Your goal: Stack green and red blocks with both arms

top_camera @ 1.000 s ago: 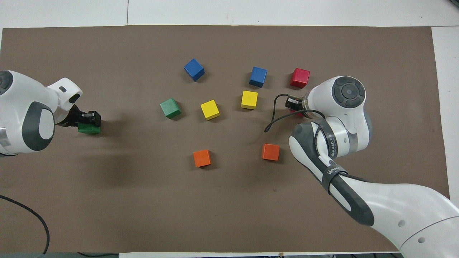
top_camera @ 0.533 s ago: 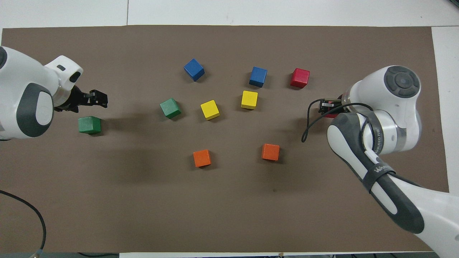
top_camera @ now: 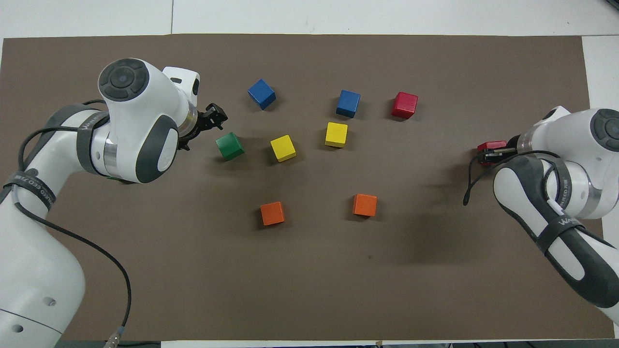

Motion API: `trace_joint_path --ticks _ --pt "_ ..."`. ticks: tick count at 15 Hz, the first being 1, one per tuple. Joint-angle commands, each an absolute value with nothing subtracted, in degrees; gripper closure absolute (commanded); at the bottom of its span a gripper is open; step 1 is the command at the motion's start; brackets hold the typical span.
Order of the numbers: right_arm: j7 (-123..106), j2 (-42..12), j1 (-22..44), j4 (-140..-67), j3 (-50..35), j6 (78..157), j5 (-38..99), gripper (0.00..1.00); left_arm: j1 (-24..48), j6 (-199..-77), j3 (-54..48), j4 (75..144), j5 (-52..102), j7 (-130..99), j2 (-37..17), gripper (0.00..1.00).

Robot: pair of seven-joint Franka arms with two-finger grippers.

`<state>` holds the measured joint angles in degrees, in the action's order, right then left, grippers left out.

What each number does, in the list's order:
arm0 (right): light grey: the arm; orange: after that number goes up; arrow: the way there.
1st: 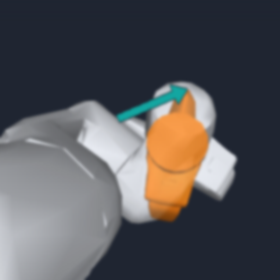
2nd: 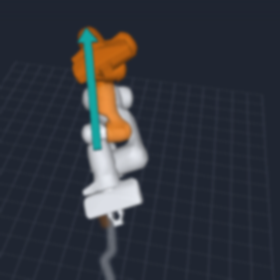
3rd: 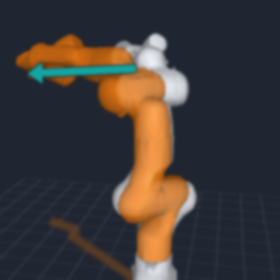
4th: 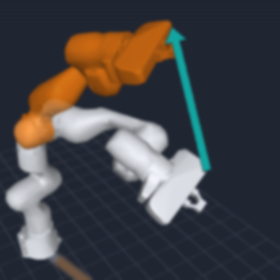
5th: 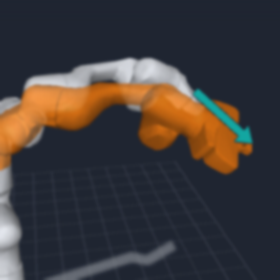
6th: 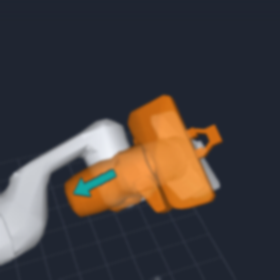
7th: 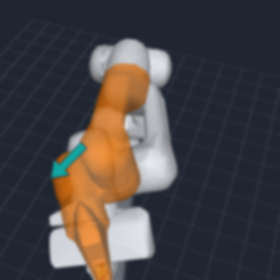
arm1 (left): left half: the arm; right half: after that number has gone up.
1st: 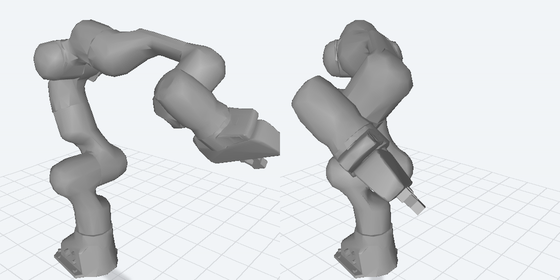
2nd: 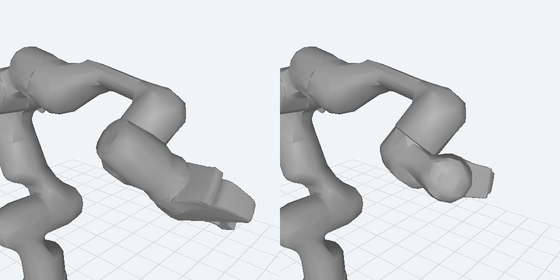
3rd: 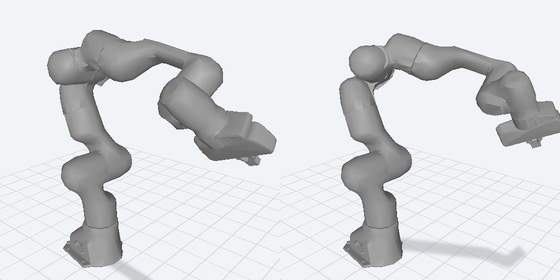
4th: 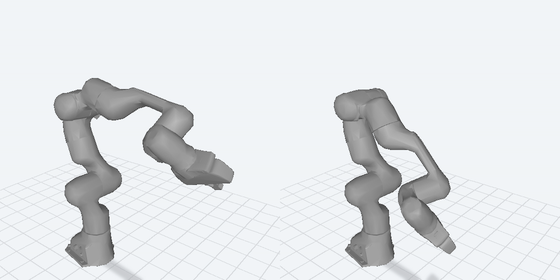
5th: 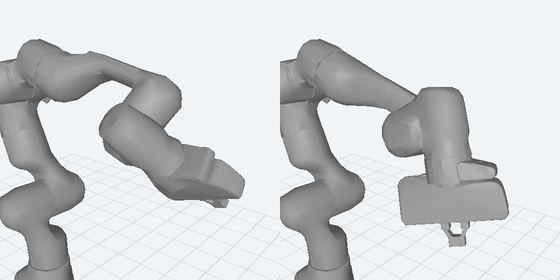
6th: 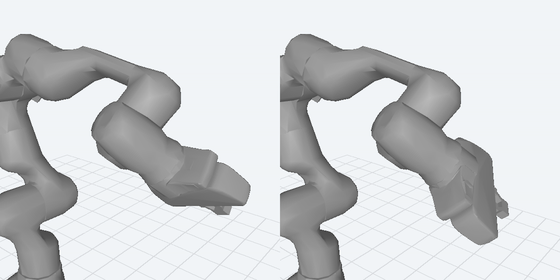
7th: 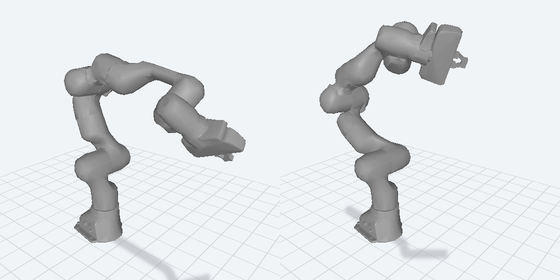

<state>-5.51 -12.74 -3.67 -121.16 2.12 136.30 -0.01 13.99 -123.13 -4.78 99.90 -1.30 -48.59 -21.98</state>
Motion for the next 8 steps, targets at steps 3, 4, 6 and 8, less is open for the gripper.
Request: trace_joint_path --ticks 3,4,6,8 --pt "-6.9 -14.0 -5.0 -121.8 1.4 140.0 1.0 1.0 17.1 -129.1 -4.0 101.7 -2.4 -54.0 -23.3 0.0" --pt "-6.9 -14.1 -4.9 -121.8 1.4 140.0 1.1 1.0 17.6 -130.0 -4.0 101.7 -2.4 -54.8 -23.5 0.0" --pt "-6.7 -14.1 -4.9 -121.9 1.4 140.0 1.1 0.01 17.8 -131.0 -4.0 102.6 -3.0 -54.8 -24.0 0.0" --pt "-6.7 -14.1 -4.8 -121.6 1.4 139.7 1.1 0.0 19.6 -133.3 -4.0 105.8 -7.7 -54.8 -24.1 0.0"
